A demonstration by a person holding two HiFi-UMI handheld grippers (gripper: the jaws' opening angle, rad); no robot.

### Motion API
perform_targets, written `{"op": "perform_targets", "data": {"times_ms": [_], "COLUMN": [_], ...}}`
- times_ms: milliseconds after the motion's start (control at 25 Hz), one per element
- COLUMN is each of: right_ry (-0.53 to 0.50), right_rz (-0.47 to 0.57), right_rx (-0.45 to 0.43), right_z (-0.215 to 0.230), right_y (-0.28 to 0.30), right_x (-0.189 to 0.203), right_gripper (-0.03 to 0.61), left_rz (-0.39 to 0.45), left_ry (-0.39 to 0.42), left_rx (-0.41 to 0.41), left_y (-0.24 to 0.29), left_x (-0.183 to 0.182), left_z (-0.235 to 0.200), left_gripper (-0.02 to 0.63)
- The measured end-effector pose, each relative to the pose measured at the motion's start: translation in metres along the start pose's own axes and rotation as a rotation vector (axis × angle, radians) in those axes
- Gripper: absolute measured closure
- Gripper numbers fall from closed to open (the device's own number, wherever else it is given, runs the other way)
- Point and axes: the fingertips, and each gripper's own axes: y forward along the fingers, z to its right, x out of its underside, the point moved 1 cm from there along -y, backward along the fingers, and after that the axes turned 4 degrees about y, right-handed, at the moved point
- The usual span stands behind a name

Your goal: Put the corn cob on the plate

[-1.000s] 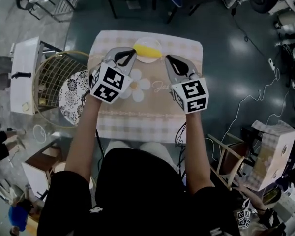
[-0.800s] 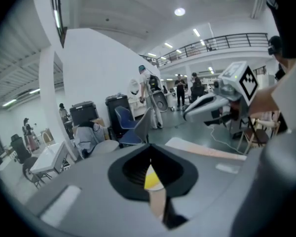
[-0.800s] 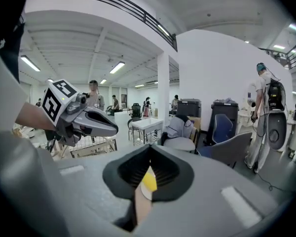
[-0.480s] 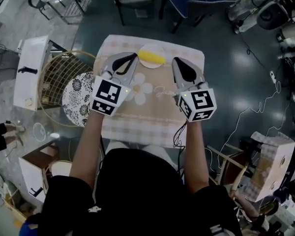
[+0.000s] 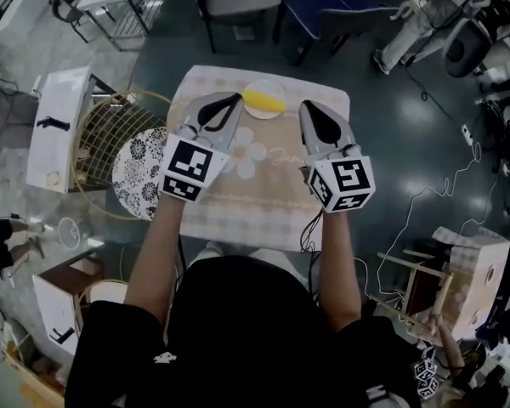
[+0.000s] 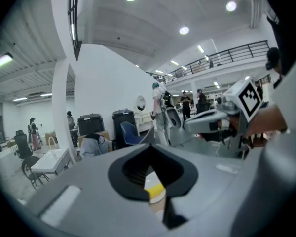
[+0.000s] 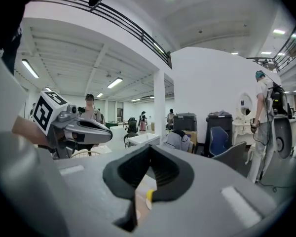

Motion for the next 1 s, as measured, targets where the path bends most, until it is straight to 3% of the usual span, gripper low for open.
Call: {"op": "perform_targets", "data": {"times_ms": [1000], "right_ry": [-0.064], "right_rz": [0.090], "right_rx": [-0.011], "right_z": [-0.111], "right_y": [-0.088], "right_x": [-0.035], "right_gripper": [0.577], "left_rz": [0.109], "left_ry": [0.034], "left_rx": [0.012], "left_y": [-0.113], "left_x": [-0.035], "left_z": [0.052], "left_gripper": [0.607]}}
